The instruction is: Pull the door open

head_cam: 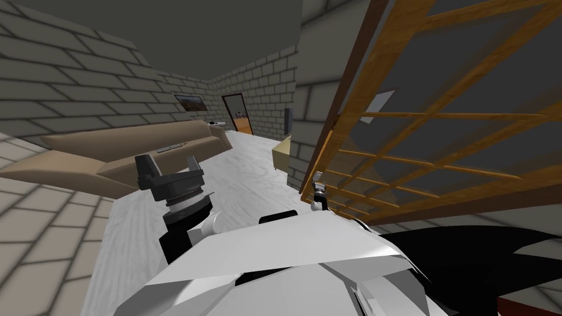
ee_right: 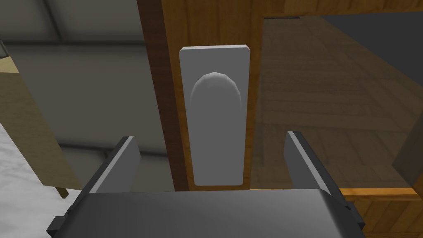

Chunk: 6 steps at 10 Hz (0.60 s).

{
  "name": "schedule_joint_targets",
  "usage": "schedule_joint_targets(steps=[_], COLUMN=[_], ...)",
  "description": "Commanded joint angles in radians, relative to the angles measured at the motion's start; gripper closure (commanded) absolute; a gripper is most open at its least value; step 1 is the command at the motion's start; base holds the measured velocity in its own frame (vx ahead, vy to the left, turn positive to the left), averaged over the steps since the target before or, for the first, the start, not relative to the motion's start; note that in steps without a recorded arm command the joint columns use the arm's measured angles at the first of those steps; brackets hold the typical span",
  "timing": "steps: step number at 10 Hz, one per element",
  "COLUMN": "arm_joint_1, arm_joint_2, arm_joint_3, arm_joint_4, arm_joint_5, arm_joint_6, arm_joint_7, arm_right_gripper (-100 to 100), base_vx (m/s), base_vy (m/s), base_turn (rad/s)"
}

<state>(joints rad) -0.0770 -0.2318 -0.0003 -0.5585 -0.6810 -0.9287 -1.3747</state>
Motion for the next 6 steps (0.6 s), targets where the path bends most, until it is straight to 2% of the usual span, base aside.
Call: schedule_joint_targets(steps=[1,2,5,6], arm_joint_1=[0.024,0.024,0.05,0.043], arm_joint_2=[-0.031,-0.031,-0.075,-0.067], arm_joint_3=[0.002,0.002,0.008,0.007], arm_joint_4=[-0.013,-0.013,-0.006,-0.004], arm_joint_5=[-0.002,-0.002,-0.004,-0.003], arm_joint_6=[0.008,0.008,0.004,0.003], arm_joint_7=[-0.028,-0.028,-0.082,-0.071], arm_right_gripper=[-100,-100,-100,-100], base_vx=[0.112,0.115,0.137,0.071], base_vy=[0.02,-0.005,-0.01,-0.011], base_turn=[0.041,0.015,0.03,0.005])
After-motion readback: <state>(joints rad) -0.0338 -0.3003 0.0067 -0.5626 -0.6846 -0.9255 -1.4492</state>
